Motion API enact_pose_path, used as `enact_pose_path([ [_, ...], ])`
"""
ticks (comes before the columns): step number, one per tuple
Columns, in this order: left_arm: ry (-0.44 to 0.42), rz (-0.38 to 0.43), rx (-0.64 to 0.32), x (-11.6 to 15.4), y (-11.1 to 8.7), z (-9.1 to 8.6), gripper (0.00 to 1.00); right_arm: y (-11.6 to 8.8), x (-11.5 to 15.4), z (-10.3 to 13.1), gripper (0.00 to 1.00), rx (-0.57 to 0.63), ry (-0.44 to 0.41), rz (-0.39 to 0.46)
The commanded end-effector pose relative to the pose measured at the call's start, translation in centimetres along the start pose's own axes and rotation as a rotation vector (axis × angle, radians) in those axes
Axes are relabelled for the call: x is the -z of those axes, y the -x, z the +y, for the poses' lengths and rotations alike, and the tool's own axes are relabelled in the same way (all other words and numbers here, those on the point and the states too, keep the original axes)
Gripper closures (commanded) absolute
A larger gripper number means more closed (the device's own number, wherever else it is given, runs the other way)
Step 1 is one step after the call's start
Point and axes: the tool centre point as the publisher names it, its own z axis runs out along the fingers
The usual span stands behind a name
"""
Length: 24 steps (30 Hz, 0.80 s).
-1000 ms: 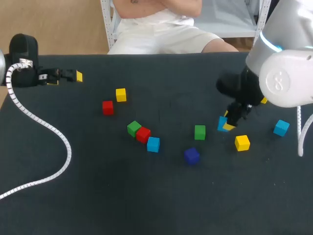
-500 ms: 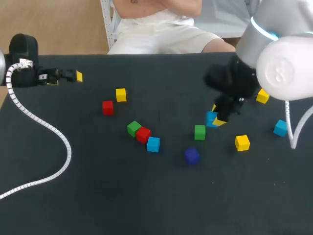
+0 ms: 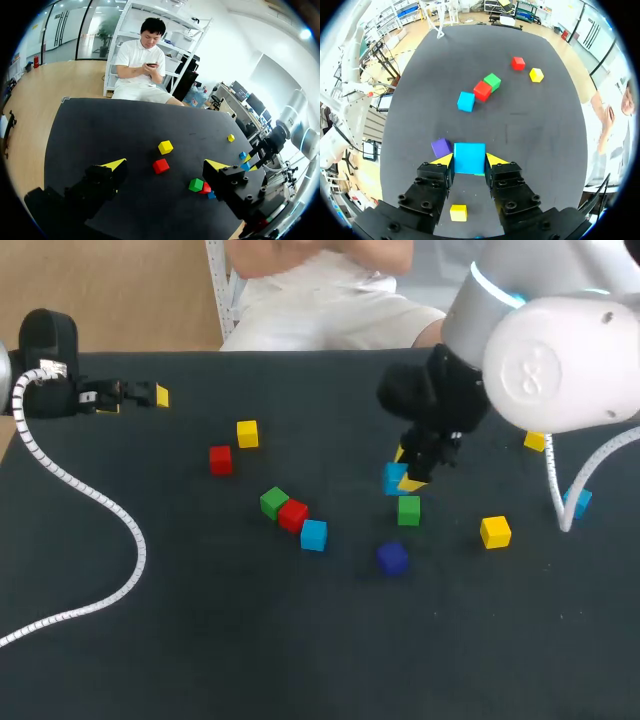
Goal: Place the blue cubes, place green cubes on the blue cubes, place the yellow cubes on the green cubes, then place the red cubes on the yellow cubes, and place purple cube on the red cubes.
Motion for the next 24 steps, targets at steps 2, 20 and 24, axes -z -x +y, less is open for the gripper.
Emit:
enact_pose_path([
  [2,0.01,0.007,0.002,0.0,0.1,-0.2,0.0,0.4,-0.3,-0.3,1.0,-0.004,0.009,-0.021],
  [20,0.01,0.007,0.002,0.0,0.1,-0.2,0.0,0.4,-0.3,-0.3,1.0,-0.004,0.009,-0.021],
  [24,0.01,0.007,0.002,0.0,0.1,-0.2,0.0,-0.8,-0.1,-0.1,1.0,-0.033,-0.006,-0.011],
])
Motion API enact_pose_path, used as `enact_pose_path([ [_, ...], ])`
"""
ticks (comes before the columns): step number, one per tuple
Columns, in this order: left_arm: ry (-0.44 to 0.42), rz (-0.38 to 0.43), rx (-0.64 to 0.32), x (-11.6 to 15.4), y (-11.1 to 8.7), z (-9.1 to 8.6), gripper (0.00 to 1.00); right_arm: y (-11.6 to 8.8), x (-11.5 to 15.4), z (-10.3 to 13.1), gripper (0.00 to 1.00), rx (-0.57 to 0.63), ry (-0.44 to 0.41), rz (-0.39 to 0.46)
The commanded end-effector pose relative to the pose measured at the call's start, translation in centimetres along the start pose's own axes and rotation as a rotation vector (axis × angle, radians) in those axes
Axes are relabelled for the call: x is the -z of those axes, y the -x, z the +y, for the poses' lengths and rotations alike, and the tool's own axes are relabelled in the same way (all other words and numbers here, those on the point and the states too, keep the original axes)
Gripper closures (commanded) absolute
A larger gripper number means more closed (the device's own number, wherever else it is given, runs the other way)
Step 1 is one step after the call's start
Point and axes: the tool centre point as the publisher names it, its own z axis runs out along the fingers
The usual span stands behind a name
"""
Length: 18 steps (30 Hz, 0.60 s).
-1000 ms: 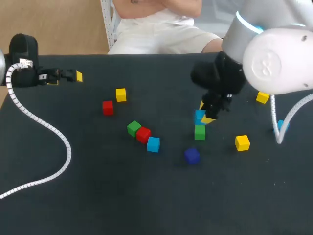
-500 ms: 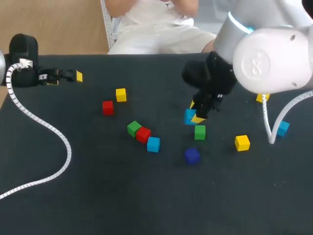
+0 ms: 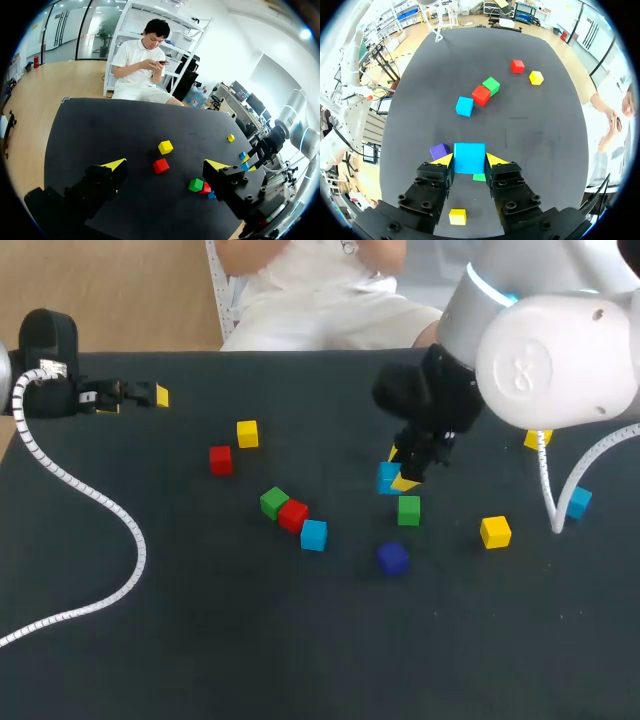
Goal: Place the blue cubes, place green cubes on the blue cubes, place the yellow cubes on the green cubes, then place the red cubes on the yellow cubes, and place purple cube on the red cubes.
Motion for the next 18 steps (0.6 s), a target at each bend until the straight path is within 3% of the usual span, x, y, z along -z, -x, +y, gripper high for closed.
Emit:
enact_pose_path([
  [1,0.01,0.007,0.002,0.0,0.1,-0.2,0.0,-1.4,0.1,0.1,1.0,-0.035,-0.015,0.014],
  [10,0.01,0.007,0.002,0.0,0.1,-0.2,0.0,-0.5,-1.8,-1.1,1.0,-0.034,-0.001,0.036],
  [18,0.01,0.007,0.002,0.0,0.1,-0.2,0.0,0.7,-3.4,-0.1,1.0,-0.018,0.057,0.057],
])
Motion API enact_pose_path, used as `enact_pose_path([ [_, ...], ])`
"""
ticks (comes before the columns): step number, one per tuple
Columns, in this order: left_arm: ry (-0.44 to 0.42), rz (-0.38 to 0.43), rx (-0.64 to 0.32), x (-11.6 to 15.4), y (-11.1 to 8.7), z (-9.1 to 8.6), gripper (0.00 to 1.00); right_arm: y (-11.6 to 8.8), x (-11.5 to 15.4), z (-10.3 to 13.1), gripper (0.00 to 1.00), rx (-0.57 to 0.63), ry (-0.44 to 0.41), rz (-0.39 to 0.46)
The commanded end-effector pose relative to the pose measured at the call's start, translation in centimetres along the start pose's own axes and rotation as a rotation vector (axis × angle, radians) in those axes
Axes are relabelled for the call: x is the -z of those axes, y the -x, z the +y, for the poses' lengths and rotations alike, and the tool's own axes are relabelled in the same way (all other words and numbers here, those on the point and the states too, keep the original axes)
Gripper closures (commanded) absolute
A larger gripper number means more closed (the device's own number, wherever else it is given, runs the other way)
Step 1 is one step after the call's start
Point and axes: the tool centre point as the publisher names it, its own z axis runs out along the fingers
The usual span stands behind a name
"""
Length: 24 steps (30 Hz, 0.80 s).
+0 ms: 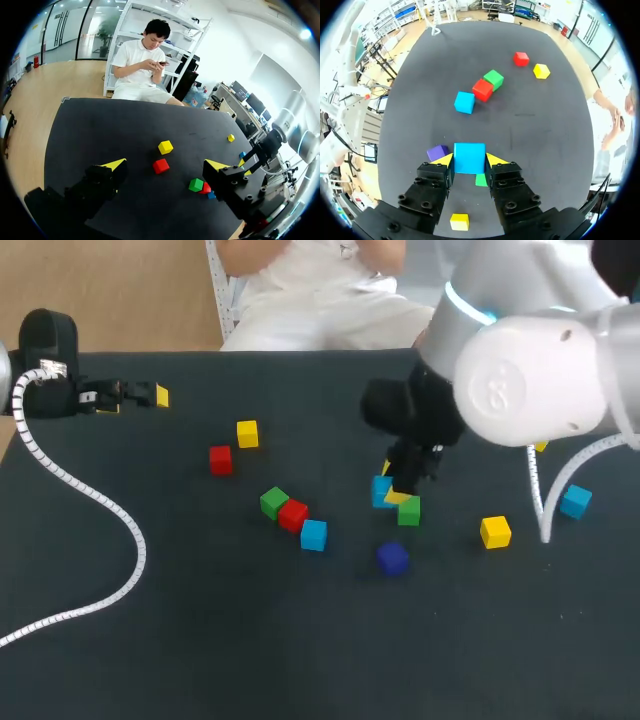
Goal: Place the blue cubes, place green cubes on the blue cubes, place the yellow cubes on the green cubes, then place the red cubes on the yellow cubes, and place purple cube on the red cubes.
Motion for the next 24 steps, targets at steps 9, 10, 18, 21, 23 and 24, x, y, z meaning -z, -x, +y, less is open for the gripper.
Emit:
enact_pose_path([
  [9,0.01,0.007,0.002,0.0,0.1,-0.2,0.0,0.9,-1.9,-1.5,1.0,-0.002,0.05,0.016],
  [10,0.01,0.007,0.002,0.0,0.1,-0.2,0.0,0.9,-2.0,-1.8,1.0,-0.002,0.053,0.016],
  [18,0.01,0.007,0.002,0.0,0.1,-0.2,0.0,1.2,-2.9,-3.2,1.0,0.008,0.067,0.024],
  [21,0.01,0.007,0.002,0.0,0.1,-0.2,0.0,1.4,-3.3,-3.6,1.0,0.012,0.074,0.03],
  [23,0.01,0.007,0.002,0.0,0.1,-0.2,0.0,1.4,-3.6,-3.8,1.0,0.01,0.08,0.034],
  [24,0.01,0.007,0.002,0.0,0.1,-0.2,0.0,1.5,-3.7,-3.8,1.0,0.01,0.082,0.035],
])
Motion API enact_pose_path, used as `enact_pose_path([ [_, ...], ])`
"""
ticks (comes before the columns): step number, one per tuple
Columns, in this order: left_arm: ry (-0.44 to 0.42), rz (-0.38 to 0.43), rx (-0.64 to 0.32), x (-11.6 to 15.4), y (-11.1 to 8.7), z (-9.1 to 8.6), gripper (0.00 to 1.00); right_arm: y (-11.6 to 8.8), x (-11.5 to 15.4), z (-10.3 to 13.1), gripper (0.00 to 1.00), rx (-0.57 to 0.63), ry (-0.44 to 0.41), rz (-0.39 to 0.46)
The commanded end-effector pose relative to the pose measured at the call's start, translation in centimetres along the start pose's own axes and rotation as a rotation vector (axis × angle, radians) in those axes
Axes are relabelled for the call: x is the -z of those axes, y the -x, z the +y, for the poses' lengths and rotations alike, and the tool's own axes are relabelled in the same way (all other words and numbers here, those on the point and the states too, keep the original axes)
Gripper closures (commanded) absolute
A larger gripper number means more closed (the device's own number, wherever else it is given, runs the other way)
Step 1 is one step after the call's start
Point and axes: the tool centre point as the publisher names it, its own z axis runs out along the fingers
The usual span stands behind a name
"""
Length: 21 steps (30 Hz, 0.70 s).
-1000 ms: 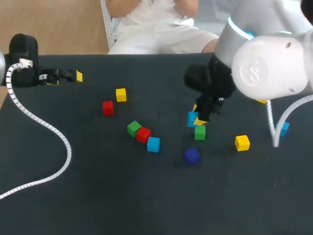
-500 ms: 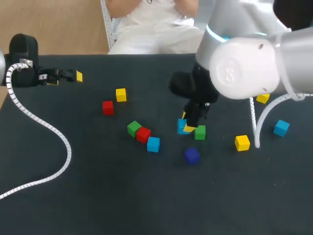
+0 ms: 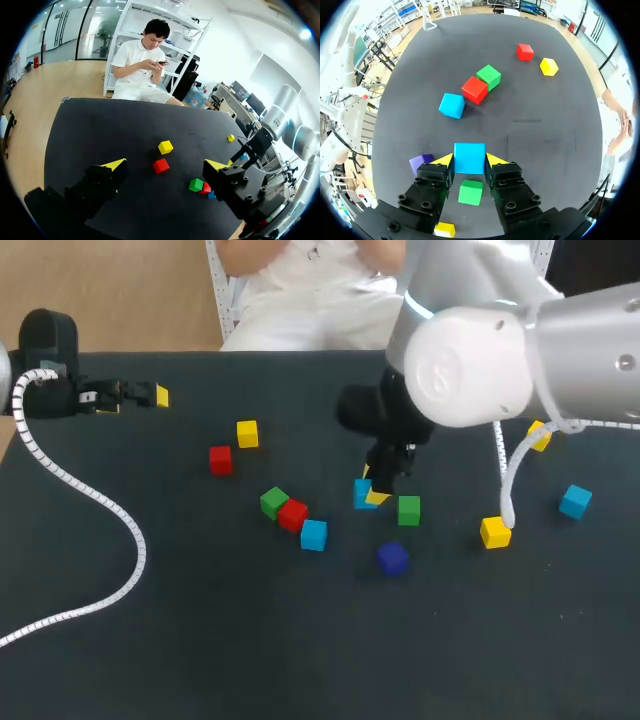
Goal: Place the blue cubes, place green cubes on the blue cubes, place the yellow cubes on the green cubes, then place the red cubes on the yellow cubes, and place purple cube on the red cubes.
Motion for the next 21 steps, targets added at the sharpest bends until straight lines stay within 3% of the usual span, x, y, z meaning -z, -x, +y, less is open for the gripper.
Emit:
enact_pose_path([
  [1,0.01,0.007,0.002,0.0,0.1,-0.2,0.0,0.4,-0.7,-0.9,1.0,-0.002,0.027,0.007],
  [21,0.01,0.007,0.002,0.0,0.1,-0.2,0.0,-0.4,-2.1,-4.1,0.99,-0.027,0.023,0.011],
])
